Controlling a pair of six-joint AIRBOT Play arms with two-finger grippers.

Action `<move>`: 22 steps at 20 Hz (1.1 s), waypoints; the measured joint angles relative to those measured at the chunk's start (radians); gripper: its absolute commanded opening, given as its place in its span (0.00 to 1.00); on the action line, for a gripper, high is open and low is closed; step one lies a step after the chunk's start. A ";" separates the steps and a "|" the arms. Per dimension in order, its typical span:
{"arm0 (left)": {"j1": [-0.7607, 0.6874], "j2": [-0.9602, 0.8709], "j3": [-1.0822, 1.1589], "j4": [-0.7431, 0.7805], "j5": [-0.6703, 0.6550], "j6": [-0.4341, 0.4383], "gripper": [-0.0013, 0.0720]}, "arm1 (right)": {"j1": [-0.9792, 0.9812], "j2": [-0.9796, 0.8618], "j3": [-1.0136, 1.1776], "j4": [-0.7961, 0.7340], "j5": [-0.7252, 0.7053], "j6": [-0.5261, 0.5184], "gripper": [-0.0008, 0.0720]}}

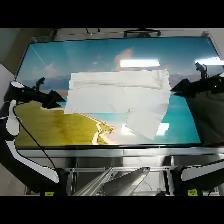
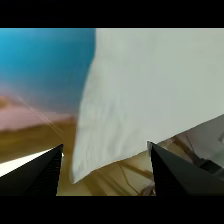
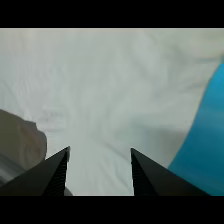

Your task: Fold the shirts.

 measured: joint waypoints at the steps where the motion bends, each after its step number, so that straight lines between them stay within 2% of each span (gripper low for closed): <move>1: -0.011 0.002 -0.037 -0.008 0.001 0.010 0.80 | -0.021 0.034 -0.059 0.002 0.005 -0.007 0.59; 3: -0.034 0.001 -0.087 -0.028 -0.005 0.022 0.80 | -0.072 0.094 -0.165 -0.003 0.000 -0.018 0.59; 6: -0.055 0.000 -0.123 -0.019 0.013 0.034 0.56 | -0.133 0.161 -0.295 -0.037 -0.029 -0.024 0.59; 8: -0.061 0.010 -0.134 0.001 0.037 0.037 0.26 | -0.142 0.184 -0.380 -0.069 -0.068 -0.024 0.59; 9: -0.061 0.016 -0.138 0.005 0.050 0.040 0.07 | -0.135 0.190 -0.416 -0.076 -0.096 -0.025 0.59; 10: -0.063 0.023 -0.141 0.016 0.068 0.043 0.04 | -0.122 0.193 -0.451 -0.085 -0.127 -0.025 0.59; 13: -0.065 0.040 -0.144 0.017 0.105 0.052 0.05 | -0.048 0.182 -0.525 -0.093 -0.210 -0.026 0.59; 17: -0.065 0.048 -0.145 0.017 0.116 0.059 0.04 | 0.070 0.145 -0.556 -0.011 -0.271 -0.035 0.59; 20: -0.064 0.050 -0.145 0.013 0.103 0.062 0.04 | 0.134 0.122 -0.565 0.029 -0.304 -0.051 0.22; 21: -0.064 0.051 -0.145 0.008 0.097 0.063 0.04 | 0.146 0.119 -0.567 0.032 -0.308 -0.056 0.05; 22: -0.064 0.051 -0.145 0.008 0.088 0.065 0.04 | 0.155 0.117 -0.568 0.032 -0.306 -0.059 0.04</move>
